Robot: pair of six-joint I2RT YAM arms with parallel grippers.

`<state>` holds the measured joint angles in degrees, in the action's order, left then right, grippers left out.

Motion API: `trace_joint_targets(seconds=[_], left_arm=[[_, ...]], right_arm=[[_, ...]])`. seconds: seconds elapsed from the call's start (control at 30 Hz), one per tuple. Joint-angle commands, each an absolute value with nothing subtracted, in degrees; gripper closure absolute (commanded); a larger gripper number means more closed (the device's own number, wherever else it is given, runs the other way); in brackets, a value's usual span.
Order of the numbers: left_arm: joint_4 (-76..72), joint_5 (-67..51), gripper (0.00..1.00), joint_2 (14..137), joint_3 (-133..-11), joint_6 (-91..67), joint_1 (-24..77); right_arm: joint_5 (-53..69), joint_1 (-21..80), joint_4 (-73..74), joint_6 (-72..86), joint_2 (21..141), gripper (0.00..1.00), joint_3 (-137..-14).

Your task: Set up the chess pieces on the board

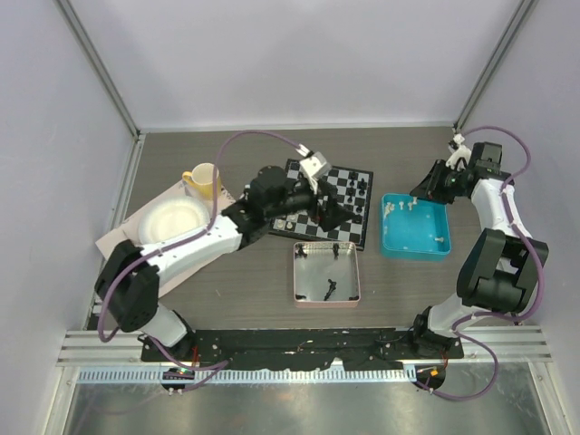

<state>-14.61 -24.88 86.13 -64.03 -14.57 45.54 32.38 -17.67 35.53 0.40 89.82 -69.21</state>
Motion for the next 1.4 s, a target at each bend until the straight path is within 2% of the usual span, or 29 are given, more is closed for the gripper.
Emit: trace_joint_targets(seconds=[0.0,0.27,0.47,0.63,0.77,0.9,1.17,1.37], left_arm=[[-39.67,-18.11,0.08,93.92,-63.02,-3.10,50.53],[-49.39,-10.65,0.06,106.60,-68.55,19.22,57.92],[-51.33,-6.86,0.08,112.05,-73.29,21.27,59.33],[-51.24,-5.28,0.24,114.96,-77.08,19.25,59.50],[-50.80,-3.25,0.27,116.19,-77.87,19.51,59.85],[-49.40,-2.64,0.38,116.72,-78.40,20.04,60.03],[-48.52,-0.53,0.50,117.51,-79.63,22.32,60.47],[-48.52,-0.44,0.53,118.21,-80.68,22.24,60.56]], right_arm=[[42.88,-18.63,34.02,21.25,88.33,0.89,-69.88],[54.21,-18.90,30.25,37.34,86.75,0.89,-66.36],[58.44,-18.90,27.86,43.94,84.55,0.89,-63.20],[59.85,-18.90,24.61,48.07,82.36,0.88,-60.74],[60.91,-18.90,22.77,50.79,81.48,0.88,-59.33],[61.43,-18.90,21.89,51.76,81.30,0.88,-58.89],[61.96,-18.81,20.74,53.35,81.39,0.89,-58.27],[62.05,-18.81,20.48,53.61,81.21,0.89,-57.48]])
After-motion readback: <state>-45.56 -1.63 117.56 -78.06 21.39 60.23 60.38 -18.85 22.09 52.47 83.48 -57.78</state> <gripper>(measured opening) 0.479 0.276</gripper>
